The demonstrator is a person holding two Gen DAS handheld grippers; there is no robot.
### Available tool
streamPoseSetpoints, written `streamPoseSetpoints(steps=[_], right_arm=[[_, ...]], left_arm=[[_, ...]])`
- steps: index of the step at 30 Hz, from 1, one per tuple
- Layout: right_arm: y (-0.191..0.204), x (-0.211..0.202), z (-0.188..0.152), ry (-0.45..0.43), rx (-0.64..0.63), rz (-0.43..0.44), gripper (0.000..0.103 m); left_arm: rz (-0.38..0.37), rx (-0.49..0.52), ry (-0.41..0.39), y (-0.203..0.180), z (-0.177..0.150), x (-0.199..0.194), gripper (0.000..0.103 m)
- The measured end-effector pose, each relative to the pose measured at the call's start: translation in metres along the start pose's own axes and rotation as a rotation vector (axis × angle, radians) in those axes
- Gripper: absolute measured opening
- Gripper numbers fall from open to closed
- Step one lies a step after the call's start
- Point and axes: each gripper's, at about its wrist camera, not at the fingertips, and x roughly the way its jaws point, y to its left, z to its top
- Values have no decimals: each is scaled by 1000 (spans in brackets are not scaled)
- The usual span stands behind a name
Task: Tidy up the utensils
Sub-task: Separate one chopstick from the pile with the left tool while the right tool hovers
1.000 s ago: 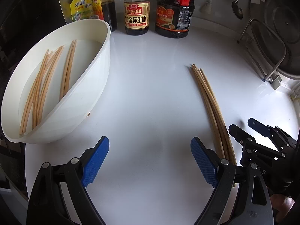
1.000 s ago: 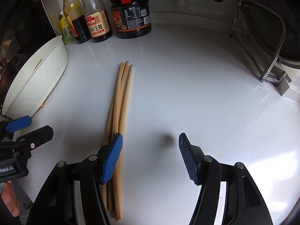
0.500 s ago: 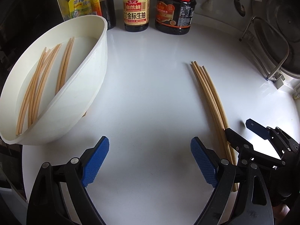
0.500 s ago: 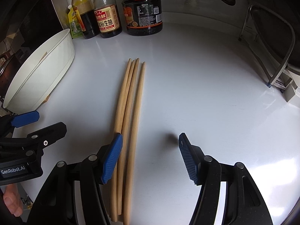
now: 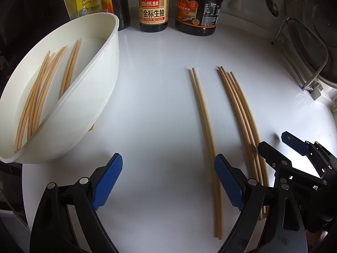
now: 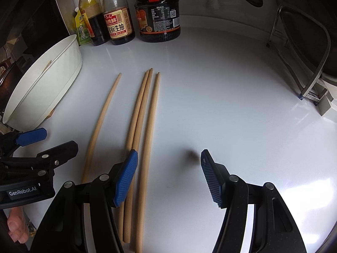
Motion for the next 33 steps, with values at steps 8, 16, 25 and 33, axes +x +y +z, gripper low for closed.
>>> streamPoseSetpoints(steps=[8, 16, 25, 33], right_arm=[[-1, 4, -1, 6, -31, -44, 60], [-6, 3, -4, -7, -52, -53, 60], [-5, 3, -4, -19, -60, -47, 60], [-2, 2, -5, -21, -66, -46, 60]], left_arm=[[12, -4, -3, 0, 1, 3, 87], [61, -36, -51, 9, 0, -2, 87], [96, -68, -48, 18, 2, 3, 87], [104, -32, -15, 10, -2, 12, 87]])
